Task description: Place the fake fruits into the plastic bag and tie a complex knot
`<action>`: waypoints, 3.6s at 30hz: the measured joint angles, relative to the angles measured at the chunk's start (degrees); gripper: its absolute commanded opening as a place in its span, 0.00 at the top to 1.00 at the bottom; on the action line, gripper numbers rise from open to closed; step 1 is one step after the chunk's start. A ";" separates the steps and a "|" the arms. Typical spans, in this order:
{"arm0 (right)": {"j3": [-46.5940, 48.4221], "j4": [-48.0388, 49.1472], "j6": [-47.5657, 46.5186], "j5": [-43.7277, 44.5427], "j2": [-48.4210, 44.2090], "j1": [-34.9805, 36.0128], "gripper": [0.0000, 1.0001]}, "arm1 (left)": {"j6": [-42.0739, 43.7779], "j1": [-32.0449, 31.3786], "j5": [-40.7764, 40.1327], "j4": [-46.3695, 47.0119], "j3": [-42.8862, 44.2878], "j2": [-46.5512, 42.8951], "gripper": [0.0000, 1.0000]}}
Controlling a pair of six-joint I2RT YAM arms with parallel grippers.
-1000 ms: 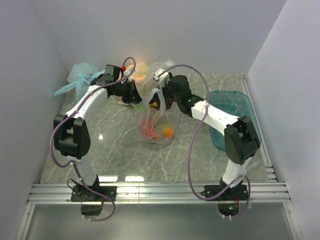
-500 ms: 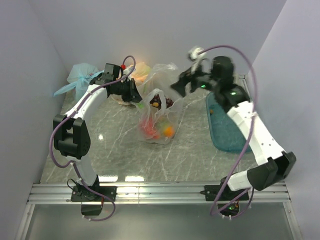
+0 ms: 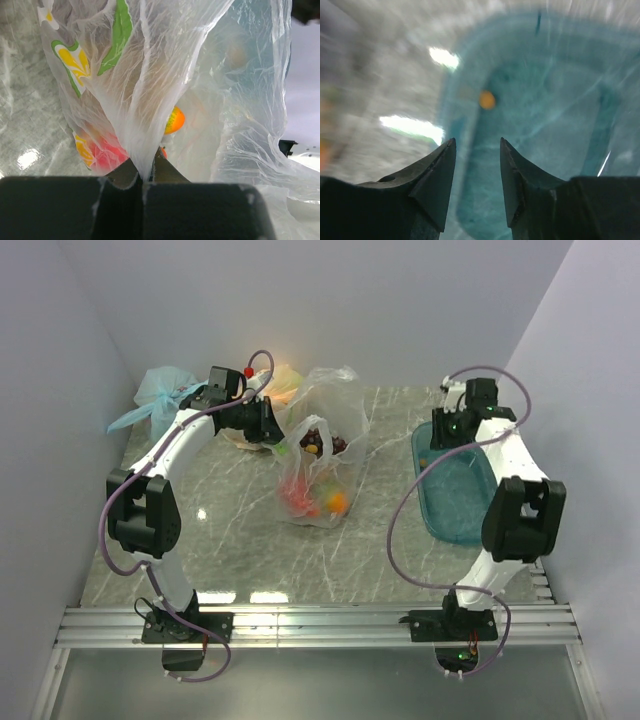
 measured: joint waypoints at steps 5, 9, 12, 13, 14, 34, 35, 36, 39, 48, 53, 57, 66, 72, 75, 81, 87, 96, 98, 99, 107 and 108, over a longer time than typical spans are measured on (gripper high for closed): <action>2.16 -3.48 -0.74 3.50 9.44 0.07 0.57 | 0.79 -0.02 0.24 -0.37 0.00 0.00 0.99; 4.83 -3.80 -0.20 4.39 14.99 0.13 0.57 | 0.76 -0.02 0.24 -0.66 0.00 0.00 1.00; 7.02 -4.11 0.59 4.59 17.35 0.28 0.57 | 0.76 -0.02 0.22 -0.72 0.00 0.00 0.99; 7.61 -4.11 0.87 4.59 17.79 0.33 0.57 | 0.76 -0.02 0.22 -0.81 0.00 0.00 0.99; 8.04 -4.11 1.11 4.55 18.12 0.44 0.57 | 0.76 -0.02 0.20 -0.87 0.00 0.00 1.00; 8.33 -2.43 3.85 4.13 21.88 1.88 0.58 | 0.83 -0.02 -0.04 -2.38 1.01 0.20 1.00; 8.28 -2.08 3.89 4.17 22.05 1.88 0.59 | 0.85 -0.02 -0.04 -2.51 1.14 0.26 0.99; 8.13 -1.66 4.04 4.26 22.27 1.88 0.59 | 0.98 -0.02 -0.04 -2.64 1.22 0.26 0.99; 6.99 -0.70 4.13 4.59 22.49 1.99 0.60 | 1.01 -0.02 -0.07 -3.08 1.31 0.28 1.00; 6.71 1.01 4.15 4.83 22.75 2.10 0.69 | 1.18 -0.02 -0.07 -3.52 1.33 0.39 0.99; 5.01 0.76 2.78 4.46 20.79 1.84 0.72 | 1.22 -0.02 -0.09 -3.52 1.33 0.37 1.00; 3.48 -2.08 0.55 -1.29 13.27 1.38 0.72 | 1.20 -0.02 -0.07 -3.48 1.33 0.37 0.99; 16.79 -1.44 1.11 -18.60 -3.61 10.62 0.73 | 1.68 -0.20 -0.02 -3.48 1.33 0.37 0.99; 19.89 0.98 1.66 -20.59 -0.68 25.86 0.73 | 1.92 -0.66 -0.02 -3.43 1.33 0.39 0.99; 22.05 1.42 1.66 -18.18 4.81 30.08 0.61 | 2.45 -0.83 0.00 -3.48 1.36 0.39 1.00; 23.78 -1.46 -0.26 -13.35 13.27 33.03 0.28 | 3.37 -0.87 -0.07 -3.61 1.66 0.37 0.98; 22.32 -2.19 -2.23 -14.12 6.69 33.03 0.29 | 4.22 -0.87 -0.04 -3.45 1.66 0.37 0.96; 22.40 5.14 -2.40 -12.41 -8.41 25.73 0.25 | 7.28 -0.87 0.31 -4.02 1.70 0.37 0.89; 25.29 6.38 -2.82 -11.87 -5.49 23.37 0.23 | 8.41 -0.87 0.68 -4.72 1.97 0.42 0.86; 26.05 6.91 -3.23 -11.76 -3.63 22.36 0.21 | 8.92 -0.87 0.98 -4.87 2.16 0.46 0.85; 25.22 6.36 -7.37 -19.17 9.94 20.24 0.17 | 13.70 -0.87 3.78 -6.64 3.63 1.64 0.75; 24.98 6.47 -7.43 -19.76 10.51 20.24 0.18 | 14.45 -0.87 4.17 -7.02 3.80 1.97 0.75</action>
